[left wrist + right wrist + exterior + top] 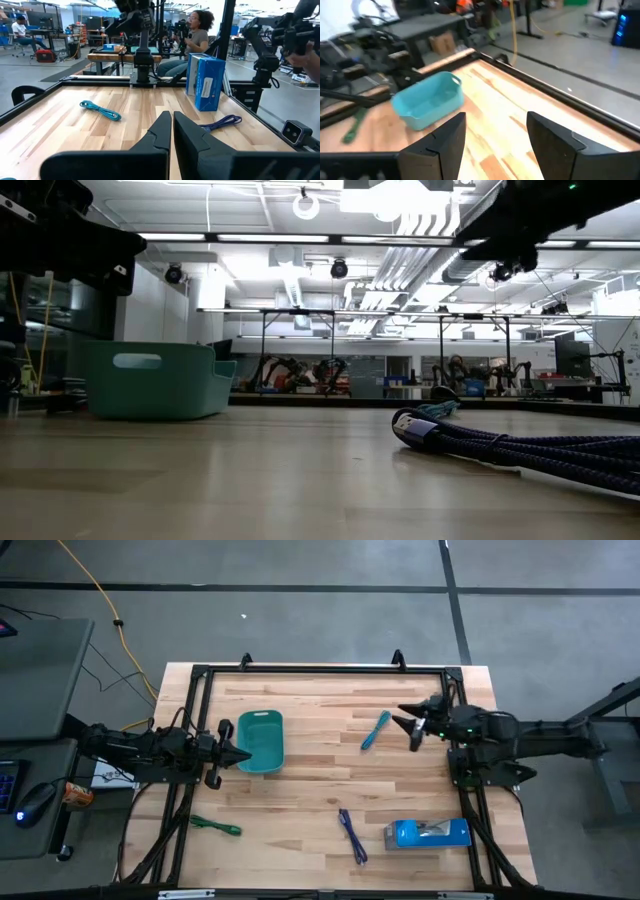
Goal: Pick and place USB-C Cables
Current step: Put the blue charger cable into the bin
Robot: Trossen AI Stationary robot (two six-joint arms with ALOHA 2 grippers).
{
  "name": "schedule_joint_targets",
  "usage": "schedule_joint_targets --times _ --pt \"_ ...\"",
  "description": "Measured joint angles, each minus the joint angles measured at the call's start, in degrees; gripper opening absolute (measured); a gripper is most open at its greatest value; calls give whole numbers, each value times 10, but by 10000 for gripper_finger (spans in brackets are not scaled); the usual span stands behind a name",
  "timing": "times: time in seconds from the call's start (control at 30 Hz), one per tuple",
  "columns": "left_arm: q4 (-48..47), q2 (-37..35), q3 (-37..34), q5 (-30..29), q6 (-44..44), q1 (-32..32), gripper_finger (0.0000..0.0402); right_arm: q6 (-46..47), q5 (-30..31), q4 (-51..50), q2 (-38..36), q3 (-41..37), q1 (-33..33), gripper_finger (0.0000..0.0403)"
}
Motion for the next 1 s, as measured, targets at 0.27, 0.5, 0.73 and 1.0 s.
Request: schedule_joint_targets --times 0.27,0.5,0.73,1.0 --pt "0 0 0 0 0 0 0 130 -5 -6 94 0 -46 202" --pt "0 0 0 0 0 0 0 220 -17 -70 185 0 -70 202" --pt "0 0 0 0 0 0 0 256 -16 -58 293 0 -85 202" --pt "0 0 0 0 0 0 0 298 22 -8 389 0 -109 202"
